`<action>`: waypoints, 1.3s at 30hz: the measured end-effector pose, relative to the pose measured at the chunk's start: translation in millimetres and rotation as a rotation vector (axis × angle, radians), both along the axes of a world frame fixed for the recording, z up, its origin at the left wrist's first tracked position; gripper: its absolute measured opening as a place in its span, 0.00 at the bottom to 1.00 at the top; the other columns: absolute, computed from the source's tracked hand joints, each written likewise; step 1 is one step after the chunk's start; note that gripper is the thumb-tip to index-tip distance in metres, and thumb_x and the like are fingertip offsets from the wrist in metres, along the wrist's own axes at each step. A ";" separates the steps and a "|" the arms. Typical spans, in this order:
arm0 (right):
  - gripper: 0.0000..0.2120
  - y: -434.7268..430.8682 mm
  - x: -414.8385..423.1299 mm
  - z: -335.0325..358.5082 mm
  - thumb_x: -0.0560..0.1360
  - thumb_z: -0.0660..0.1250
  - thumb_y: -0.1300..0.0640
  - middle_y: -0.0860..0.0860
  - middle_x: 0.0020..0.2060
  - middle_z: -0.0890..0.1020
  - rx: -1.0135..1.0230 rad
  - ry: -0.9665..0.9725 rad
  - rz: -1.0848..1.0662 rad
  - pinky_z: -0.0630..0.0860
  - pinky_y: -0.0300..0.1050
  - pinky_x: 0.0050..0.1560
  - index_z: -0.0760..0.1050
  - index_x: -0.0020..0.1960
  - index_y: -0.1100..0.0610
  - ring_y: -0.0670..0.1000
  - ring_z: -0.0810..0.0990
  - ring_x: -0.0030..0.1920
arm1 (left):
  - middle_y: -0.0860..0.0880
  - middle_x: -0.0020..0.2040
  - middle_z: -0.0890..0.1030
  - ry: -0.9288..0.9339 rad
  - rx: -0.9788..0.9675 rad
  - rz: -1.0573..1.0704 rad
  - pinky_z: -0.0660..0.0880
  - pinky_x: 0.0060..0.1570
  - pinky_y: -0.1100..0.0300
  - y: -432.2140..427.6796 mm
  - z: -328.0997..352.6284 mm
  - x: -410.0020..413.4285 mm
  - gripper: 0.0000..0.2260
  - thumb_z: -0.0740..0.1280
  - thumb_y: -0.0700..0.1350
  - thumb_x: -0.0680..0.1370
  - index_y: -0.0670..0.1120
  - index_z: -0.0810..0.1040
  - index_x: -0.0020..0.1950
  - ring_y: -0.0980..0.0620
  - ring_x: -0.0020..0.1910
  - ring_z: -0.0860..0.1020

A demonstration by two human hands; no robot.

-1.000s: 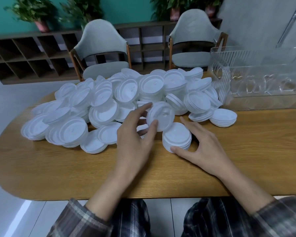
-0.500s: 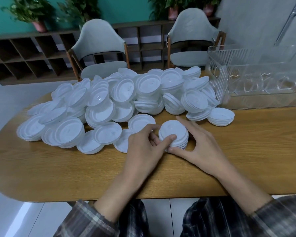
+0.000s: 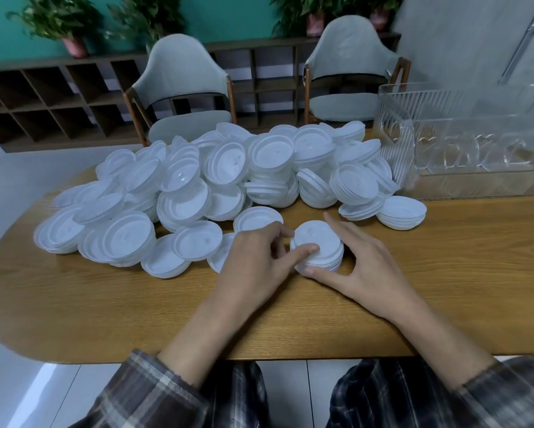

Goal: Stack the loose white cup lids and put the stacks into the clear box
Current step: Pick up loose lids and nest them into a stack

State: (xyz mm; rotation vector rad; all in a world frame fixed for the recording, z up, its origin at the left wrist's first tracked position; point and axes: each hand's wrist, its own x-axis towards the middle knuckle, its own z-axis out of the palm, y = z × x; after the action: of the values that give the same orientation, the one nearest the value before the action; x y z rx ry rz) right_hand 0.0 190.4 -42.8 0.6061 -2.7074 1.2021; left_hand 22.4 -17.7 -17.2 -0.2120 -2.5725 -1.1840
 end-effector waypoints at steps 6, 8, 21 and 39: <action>0.49 -1.0 -0.4 -1.0 0.67 0.79 0.36 0.30 0.65 0.69 -0.005 -0.019 -0.042 0.54 0.16 0.61 0.63 0.82 0.49 0.18 0.59 0.63 | 0.51 0.51 0.86 0.232 -0.449 0.018 0.79 0.48 0.50 -36.2 -2.4 -8.3 0.12 0.76 0.45 0.78 0.48 0.85 0.61 0.46 0.52 0.81; 0.49 -1.0 -0.8 -0.9 0.67 0.79 0.37 0.25 0.63 0.66 -0.001 -0.029 -0.053 0.53 0.15 0.60 0.63 0.82 0.48 0.16 0.57 0.63 | 0.51 0.48 0.86 0.200 -0.485 -0.003 0.79 0.45 0.49 -36.3 -4.5 -10.4 0.11 0.75 0.42 0.78 0.49 0.85 0.59 0.44 0.50 0.82; 0.49 0.5 -0.3 -2.2 0.70 0.78 0.38 0.34 0.69 0.69 0.011 -0.031 -0.002 0.52 0.17 0.62 0.60 0.83 0.49 0.21 0.59 0.66 | 0.58 0.45 0.86 0.117 0.066 0.143 0.80 0.53 0.55 -24.7 12.9 -5.8 0.06 0.78 0.47 0.76 0.50 0.88 0.52 0.60 0.48 0.83; 0.47 1.7 -0.8 -2.3 0.70 0.79 0.40 0.33 0.73 0.67 -0.048 0.016 0.010 0.55 0.19 0.65 0.59 0.82 0.42 0.23 0.60 0.69 | 0.54 0.51 0.87 -0.068 0.694 0.093 0.84 0.57 0.52 -6.1 20.6 4.8 0.19 0.68 0.32 0.78 0.51 0.82 0.64 0.51 0.50 0.87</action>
State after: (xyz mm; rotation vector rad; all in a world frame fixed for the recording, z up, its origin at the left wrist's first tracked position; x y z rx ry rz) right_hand -0.8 192.1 -45.1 0.6212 -2.6576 1.2549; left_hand 27.2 -23.8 3.4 0.1045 -2.0308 -1.9679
